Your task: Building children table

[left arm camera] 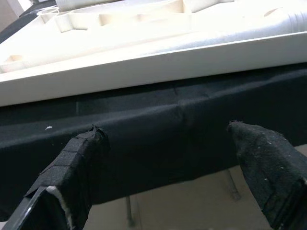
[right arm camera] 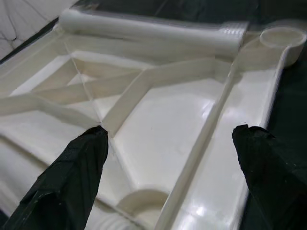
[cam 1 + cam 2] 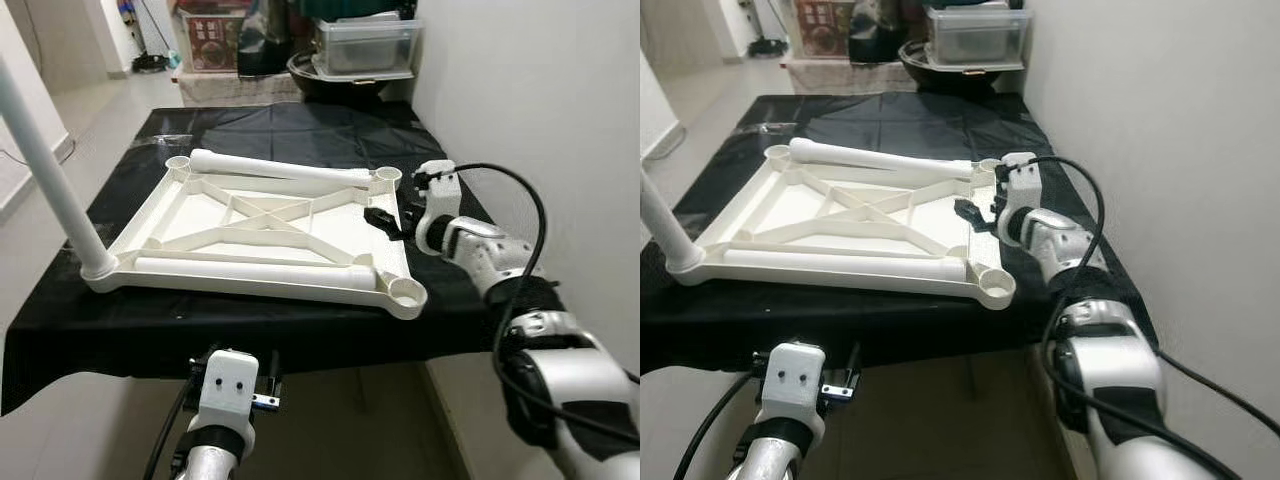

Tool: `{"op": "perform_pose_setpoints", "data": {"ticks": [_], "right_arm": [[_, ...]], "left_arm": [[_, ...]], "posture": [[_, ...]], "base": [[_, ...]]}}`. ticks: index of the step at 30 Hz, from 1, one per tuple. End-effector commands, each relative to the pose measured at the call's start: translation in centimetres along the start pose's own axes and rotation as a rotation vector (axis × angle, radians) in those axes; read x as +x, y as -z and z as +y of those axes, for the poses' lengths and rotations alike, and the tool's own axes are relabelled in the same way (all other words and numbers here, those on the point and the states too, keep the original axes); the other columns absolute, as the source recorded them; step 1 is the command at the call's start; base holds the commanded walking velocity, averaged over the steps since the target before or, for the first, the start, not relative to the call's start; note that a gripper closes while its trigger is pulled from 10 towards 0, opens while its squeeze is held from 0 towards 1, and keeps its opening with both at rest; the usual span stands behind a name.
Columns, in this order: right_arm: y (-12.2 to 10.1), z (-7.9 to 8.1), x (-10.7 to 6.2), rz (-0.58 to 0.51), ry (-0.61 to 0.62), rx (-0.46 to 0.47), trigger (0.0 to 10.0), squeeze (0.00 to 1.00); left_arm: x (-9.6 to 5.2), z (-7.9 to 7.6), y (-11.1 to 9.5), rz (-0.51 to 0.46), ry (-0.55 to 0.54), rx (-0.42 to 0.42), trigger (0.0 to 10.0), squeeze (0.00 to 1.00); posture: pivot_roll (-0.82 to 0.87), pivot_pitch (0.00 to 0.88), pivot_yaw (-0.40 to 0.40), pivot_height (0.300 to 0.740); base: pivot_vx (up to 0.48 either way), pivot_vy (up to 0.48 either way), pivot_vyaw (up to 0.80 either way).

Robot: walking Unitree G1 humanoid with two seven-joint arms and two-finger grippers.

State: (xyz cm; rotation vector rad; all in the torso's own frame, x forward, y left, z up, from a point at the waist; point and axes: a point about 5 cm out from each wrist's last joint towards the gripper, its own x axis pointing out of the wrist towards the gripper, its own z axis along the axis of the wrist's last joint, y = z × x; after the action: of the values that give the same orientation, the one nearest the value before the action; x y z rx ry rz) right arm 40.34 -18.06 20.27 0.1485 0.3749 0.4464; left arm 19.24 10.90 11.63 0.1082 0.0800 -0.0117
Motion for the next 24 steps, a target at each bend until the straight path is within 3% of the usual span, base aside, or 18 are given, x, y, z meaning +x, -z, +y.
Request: {"op": "perform_pose_setpoints", "data": {"ticks": [1, 2, 3, 10, 13, 24], "right_arm": [[0.4, -0.5, -0.6, 0.059, -0.050, 0.142, 10.0, 0.00], [0.4, -0.5, -0.6, 0.059, -0.050, 0.142, 10.0, 0.00], [0.8, -0.9, -0.9, 0.085, -0.072, 0.234, 10.0, 0.00], [1.6, -0.9, -1.1, 0.129, -0.094, 0.271, 10.0, 0.00], [2.2, -0.7, -1.1, 0.172, -0.117, 0.328, 10.0, 0.00], [3.1, -0.2, -1.4, 0.269, -0.190, 0.336, 10.0, 0.00]], "left_arm": [[-0.1, -0.2, 0.0, 0.018, 0.000, -0.008, 10.0, 0.00], [-0.1, -0.2, 0.0, 0.018, 0.000, -0.008, 10.0, 0.00], [0.0, -0.1, 0.0, 0.021, -0.001, -0.002, 10.0, 0.00], [0.1, 0.1, 0.0, 0.023, -0.003, 0.005, 10.0, 0.00], [0.0, 0.2, 0.1, 0.027, -0.003, 0.011, 10.0, 0.00], [0.0, 0.1, -0.1, 0.021, -0.007, 0.009, 10.0, 0.00]], "posture": [[0.09, 0.103, -0.036, 0.740], [0.09, 0.103, -0.036, 0.740], [0.09, 0.100, -0.032, 0.740], [0.09, 0.098, -0.030, 0.740], [0.09, 0.102, -0.030, 0.740], [0.08, 0.105, -0.032, 0.740]], "base": [[0.000, 0.000, 0.00], [0.000, 0.000, 0.00], [0.000, 0.000, 0.00], [0.000, 0.000, 0.00], [0.000, 0.000, 0.00], [0.000, 0.000, 0.00]]}}
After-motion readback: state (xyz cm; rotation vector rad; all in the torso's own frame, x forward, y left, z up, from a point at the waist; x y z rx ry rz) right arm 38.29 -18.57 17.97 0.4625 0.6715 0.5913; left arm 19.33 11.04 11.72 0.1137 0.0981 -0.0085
